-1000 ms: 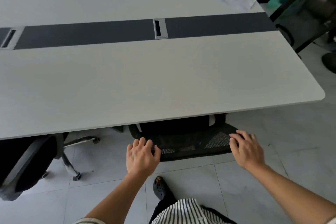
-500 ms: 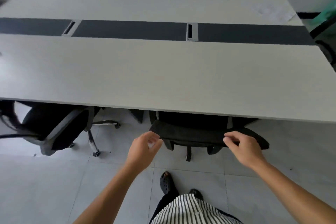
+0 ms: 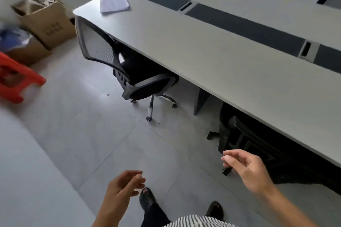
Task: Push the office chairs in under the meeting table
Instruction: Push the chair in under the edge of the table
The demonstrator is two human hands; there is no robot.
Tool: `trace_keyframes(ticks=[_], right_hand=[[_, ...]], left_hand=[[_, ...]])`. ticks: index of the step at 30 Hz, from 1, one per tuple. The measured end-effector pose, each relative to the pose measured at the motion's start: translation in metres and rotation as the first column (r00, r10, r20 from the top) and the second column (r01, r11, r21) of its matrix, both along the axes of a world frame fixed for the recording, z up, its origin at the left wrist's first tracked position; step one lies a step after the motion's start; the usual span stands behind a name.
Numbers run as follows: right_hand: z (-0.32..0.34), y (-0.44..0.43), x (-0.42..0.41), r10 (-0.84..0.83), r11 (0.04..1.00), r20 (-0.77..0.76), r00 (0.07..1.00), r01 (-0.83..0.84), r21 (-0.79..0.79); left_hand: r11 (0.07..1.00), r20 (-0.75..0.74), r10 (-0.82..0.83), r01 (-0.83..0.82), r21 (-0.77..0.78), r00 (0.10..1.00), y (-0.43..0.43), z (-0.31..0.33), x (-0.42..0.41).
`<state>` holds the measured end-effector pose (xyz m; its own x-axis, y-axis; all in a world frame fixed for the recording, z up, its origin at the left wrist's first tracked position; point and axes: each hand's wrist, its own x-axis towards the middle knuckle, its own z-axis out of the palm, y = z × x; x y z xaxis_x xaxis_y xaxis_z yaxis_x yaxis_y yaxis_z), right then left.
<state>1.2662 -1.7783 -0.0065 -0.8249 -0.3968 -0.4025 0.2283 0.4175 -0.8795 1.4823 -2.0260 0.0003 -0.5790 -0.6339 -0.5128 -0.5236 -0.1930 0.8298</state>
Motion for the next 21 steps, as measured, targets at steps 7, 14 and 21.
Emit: trace_keyframes(ticks=[7,14,21], right_hand=[[-0.006,-0.158,0.049,0.078,0.997,-0.014,0.997,-0.078,-0.008],[0.015,-0.290,0.087,0.177,0.982,-0.016,0.984,-0.178,-0.061],[0.004,-0.380,0.050,0.171,0.985,-0.055,0.984,-0.170,0.028]], left_hand=[[0.979,-0.031,0.193,-0.194,-0.054,0.981,-0.142,0.013,0.090],[0.949,-0.074,0.288,-0.295,-0.111,0.955,-0.255,0.026,0.126],[0.962,-0.072,0.261,-0.266,-0.059,0.963,-0.343,0.005,0.099]])
